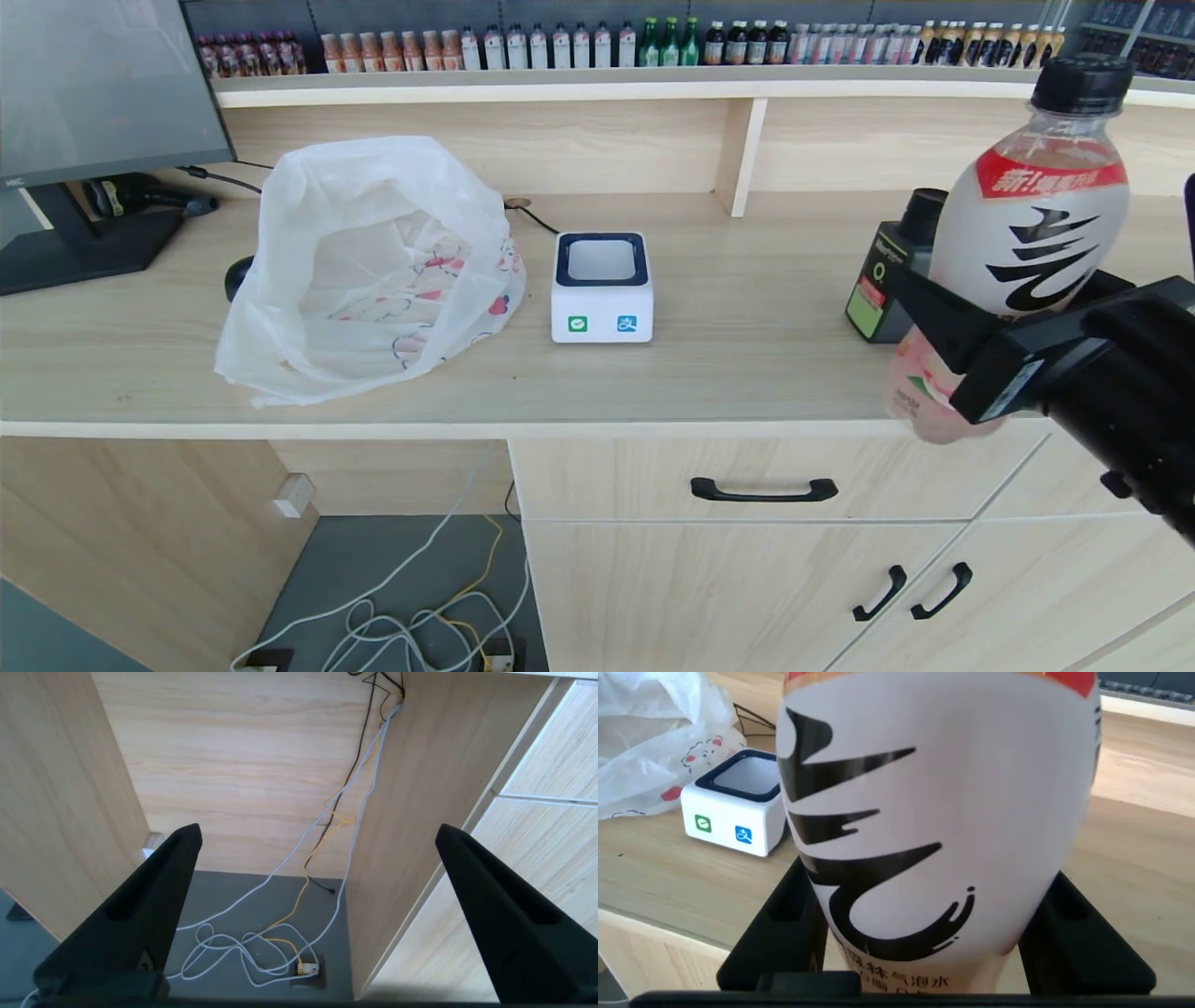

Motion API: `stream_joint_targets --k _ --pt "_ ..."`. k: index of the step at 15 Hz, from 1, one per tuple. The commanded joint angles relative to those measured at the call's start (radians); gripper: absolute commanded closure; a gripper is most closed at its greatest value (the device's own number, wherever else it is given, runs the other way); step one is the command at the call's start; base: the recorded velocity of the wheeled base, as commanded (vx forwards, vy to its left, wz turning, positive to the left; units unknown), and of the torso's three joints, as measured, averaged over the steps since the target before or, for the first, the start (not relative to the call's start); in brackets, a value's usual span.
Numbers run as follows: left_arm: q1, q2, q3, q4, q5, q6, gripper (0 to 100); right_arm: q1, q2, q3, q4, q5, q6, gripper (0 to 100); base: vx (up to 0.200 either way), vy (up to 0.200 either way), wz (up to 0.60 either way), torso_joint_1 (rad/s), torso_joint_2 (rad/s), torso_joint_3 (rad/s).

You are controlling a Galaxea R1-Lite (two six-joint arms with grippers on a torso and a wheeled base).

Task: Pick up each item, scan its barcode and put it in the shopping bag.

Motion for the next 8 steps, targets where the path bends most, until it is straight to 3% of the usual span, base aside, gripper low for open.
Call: stream_joint_targets --k 1,3,6,8 --pt "0.0 0.0 0.0 0.0 0.0 0.0 0 0.005 -0.077 0.067 0.001 0.0 -0.011 100 0.0 0.0 0.0 0.0 0.0 0.0" --pt "0.0 0.0 0.0 0.0 0.0 0.0 0 0.031 -0.146 0.173 0.001 0.001 -0.017 100 0.0 0.0 0.0 0.0 0.0 0.0" --pt "0.0 0.0 0.0 0.0 0.0 0.0 0 0.045 -0.149 0.121 0.004 0.009 -0.006 100 0.0 0.0 0.0 0.0 0.0 0.0" --pt "0.0 0.0 0.0 0.0 0.0 0.0 0 0.109 -0.146 0.115 0.007 0.008 -0.011 100 0.0 0.0 0.0 0.0 0.0 0.0"
